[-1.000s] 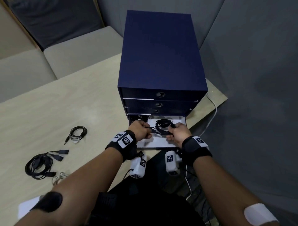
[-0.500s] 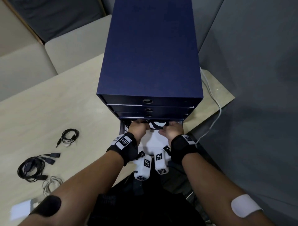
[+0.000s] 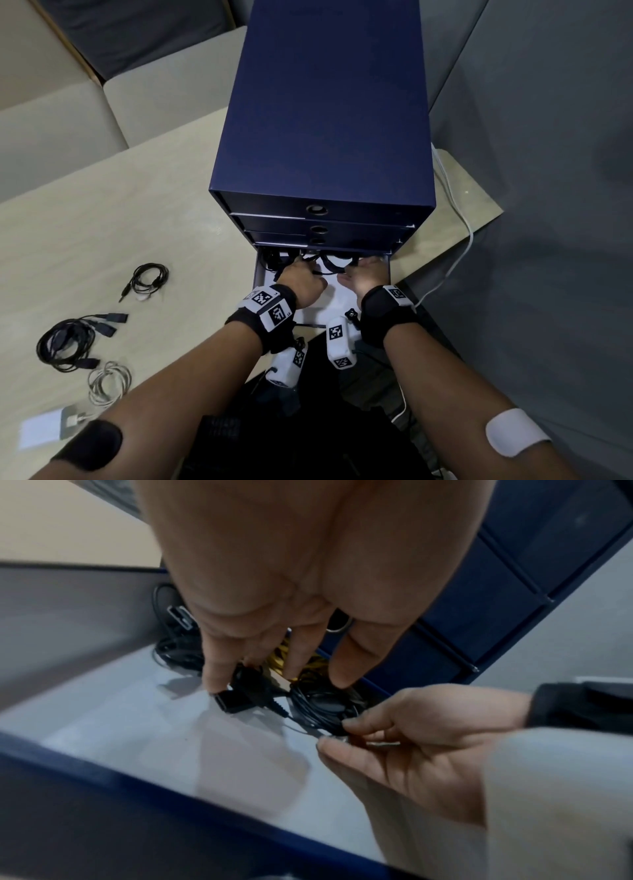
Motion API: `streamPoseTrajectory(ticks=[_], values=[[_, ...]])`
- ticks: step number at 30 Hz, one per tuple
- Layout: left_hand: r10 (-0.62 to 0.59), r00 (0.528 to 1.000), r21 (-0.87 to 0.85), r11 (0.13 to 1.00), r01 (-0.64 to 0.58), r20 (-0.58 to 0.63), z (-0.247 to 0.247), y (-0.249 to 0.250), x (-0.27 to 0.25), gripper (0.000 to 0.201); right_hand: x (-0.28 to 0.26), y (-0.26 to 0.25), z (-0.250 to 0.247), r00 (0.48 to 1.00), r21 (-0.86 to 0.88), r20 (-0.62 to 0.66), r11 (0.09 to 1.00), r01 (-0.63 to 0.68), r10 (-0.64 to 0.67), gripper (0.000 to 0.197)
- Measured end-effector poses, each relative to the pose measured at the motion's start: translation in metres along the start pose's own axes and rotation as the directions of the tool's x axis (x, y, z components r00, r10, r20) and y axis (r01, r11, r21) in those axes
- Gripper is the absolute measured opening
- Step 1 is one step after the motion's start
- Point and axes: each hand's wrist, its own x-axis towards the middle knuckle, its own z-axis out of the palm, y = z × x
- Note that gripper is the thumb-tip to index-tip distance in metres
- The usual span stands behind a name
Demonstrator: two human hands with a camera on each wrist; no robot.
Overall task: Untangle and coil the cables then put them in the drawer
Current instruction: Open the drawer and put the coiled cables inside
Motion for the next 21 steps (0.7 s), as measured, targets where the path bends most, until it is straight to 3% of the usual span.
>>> streamPoseTrajectory(ticks=[8, 11, 16, 21], values=[[0.079, 0.997, -0.109, 0.991, -0.081, -0.021, -0.019, -0.018, -0.017, 0.034, -0.023, -0.008, -0.016, 0.998, -0.200, 0.022, 0.978, -0.060, 0.066, 0.027], [0.135, 0.989, -0.176, 0.974, -0.142, -0.056, -0.030, -0.035, -0.034, 0.034, -0.041, -0.016, -0.018, 1.000, -0.279, 0.023, 0.960, -0.004, 0.011, 0.028], [0.188, 0.974, -0.420, 0.879, -0.224, -0.125, -0.060, -0.078, -0.073, 0.016, -0.086, -0.037, 0.015, 0.979, -0.408, 0.190, 0.901, 0.145, -0.071, 0.010], [0.089, 0.947, -0.528, 0.812, -0.249, -0.309, -0.105, -0.146, -0.131, 0.013, -0.135, -0.048, 0.099, 0.909, -0.483, 0.378, 0.801, 0.354, -0.175, 0.010]])
